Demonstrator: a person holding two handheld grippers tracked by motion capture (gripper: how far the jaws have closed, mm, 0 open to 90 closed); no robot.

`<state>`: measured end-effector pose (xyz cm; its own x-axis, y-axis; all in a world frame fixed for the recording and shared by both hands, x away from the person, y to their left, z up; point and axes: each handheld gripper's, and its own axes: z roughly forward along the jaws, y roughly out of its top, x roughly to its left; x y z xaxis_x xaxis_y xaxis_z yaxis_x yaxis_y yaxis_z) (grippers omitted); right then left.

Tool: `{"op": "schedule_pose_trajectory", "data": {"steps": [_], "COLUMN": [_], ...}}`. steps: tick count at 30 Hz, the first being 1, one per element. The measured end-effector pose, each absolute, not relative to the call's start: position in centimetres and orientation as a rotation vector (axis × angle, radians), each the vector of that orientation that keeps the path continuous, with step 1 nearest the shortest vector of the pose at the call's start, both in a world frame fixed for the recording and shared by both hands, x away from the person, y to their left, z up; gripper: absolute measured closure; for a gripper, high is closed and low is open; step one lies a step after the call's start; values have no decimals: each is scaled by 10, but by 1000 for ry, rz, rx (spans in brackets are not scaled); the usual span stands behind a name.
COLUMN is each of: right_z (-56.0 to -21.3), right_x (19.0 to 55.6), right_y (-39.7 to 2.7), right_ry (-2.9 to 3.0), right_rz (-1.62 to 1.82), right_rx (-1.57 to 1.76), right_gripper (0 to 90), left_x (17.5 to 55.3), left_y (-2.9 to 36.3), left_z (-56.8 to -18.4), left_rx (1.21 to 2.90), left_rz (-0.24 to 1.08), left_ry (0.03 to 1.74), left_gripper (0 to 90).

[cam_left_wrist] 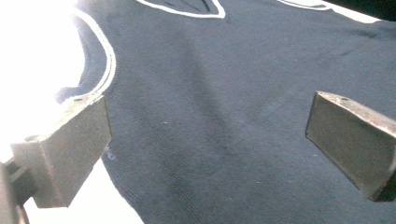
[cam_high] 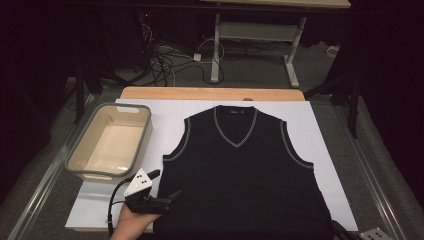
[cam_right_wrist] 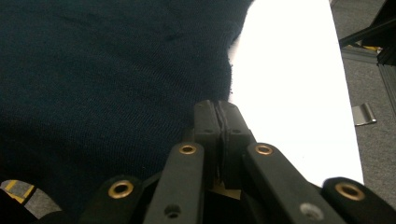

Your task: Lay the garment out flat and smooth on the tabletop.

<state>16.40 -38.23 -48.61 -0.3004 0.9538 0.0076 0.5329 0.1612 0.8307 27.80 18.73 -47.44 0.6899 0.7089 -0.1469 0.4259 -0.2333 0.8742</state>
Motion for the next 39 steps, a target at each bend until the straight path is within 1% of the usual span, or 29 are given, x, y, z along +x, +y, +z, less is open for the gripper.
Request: {"op": "schedule_pose_trajectory", "data": {"steps": [2, 4, 8, 14, 16, 19, 20, 23, 25, 26, 30, 34, 39], "right_z": [-486, -486, -482, -481, -480, -477, -476, -470, -467, -465, -465, -466, -464], "right_x": [165, 166, 171, 191, 199, 210, 213, 221, 227, 230, 242, 249, 253], "right_y": [-382, -382, -383, -379, -377, -371, -368, -361, -358, -356, -352, -351, -349], "right_ry": [1913, 1917, 1894, 1910, 1910, 1894, 1894, 1898, 1889, 1884, 1877, 1873, 1866], "right_rz": [1028, 1061, 1129, 1187, 1197, 1200, 1207, 1245, 1268, 1275, 1261, 1257, 1250], "right_rx": [1404, 1404, 1388, 1324, 1310, 1291, 1278, 1232, 1218, 1216, 1223, 1228, 1230], "right_gripper": [880, 834, 648, 464, 383, 229, 206, 163, 152, 143, 73, 0, 0], "left_x": [279, 280, 280, 282, 284, 288, 291, 298, 301, 303, 303, 298, 298], "left_y": [187, 186, 185, 182, 180, 178, 178, 176, 176, 177, 177, 174, 177], "left_z": [-475, -476, -477, -479, -479, -479, -479, -480, -481, -481, -484, -484, -485], "left_rx": [1880, 1879, 1882, 1891, 1899, 1910, 1910, 1918, 1917, 1910, 1915, 1932, 1906], "left_rz": [343, 342, 347, 345, 352, 359, 363, 370, 388, 375, 345, 380, 365], "left_ry": [884, 876, 865, 873, 869, 856, 852, 848, 853, 859, 857, 811, 810], "left_gripper": [0, 0, 0, 0, 0, 0, 0, 0, 0, 0, 0, 0, 0]}}
